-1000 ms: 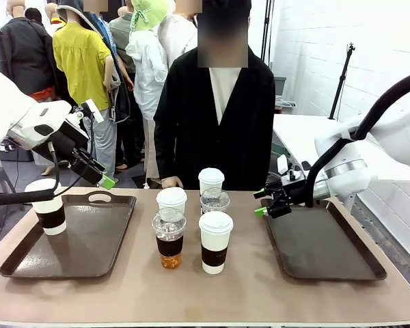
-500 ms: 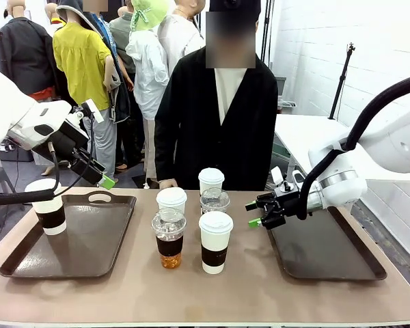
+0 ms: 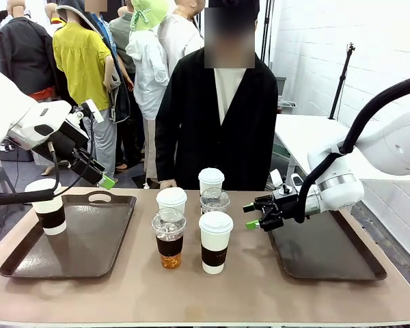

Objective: Distribute the coffee onto the tray.
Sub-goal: Pick up one iced Americano and place it on the right Handle tray.

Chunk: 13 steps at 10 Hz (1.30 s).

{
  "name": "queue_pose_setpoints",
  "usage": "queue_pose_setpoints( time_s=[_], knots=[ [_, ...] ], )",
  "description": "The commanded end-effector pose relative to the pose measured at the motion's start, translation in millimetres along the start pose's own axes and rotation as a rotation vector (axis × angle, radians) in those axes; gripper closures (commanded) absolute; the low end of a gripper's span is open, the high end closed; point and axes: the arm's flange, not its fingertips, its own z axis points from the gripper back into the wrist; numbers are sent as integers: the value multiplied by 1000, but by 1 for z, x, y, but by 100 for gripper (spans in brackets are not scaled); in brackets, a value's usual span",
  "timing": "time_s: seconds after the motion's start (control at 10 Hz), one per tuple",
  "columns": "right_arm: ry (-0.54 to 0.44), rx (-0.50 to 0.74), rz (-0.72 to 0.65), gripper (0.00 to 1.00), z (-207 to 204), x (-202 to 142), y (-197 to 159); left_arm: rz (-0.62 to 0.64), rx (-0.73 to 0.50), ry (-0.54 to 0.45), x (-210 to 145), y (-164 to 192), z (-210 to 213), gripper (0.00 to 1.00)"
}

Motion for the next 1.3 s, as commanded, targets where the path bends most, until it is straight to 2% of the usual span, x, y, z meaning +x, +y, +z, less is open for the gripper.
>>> queue_pose_setpoints(
  time_s=[0.0,0.2,1.2],
  knots=[
    [5,4,2,0,0,0,1,-6,-10,-3,-1,2,1,0],
    [0,0,0,0,0,0,0,-6,-10,-3,-1,2,1,0],
    [-96,29,25,0,-49,-1,-13,-6,-10,-3,-1,2,1,0]
  ],
)
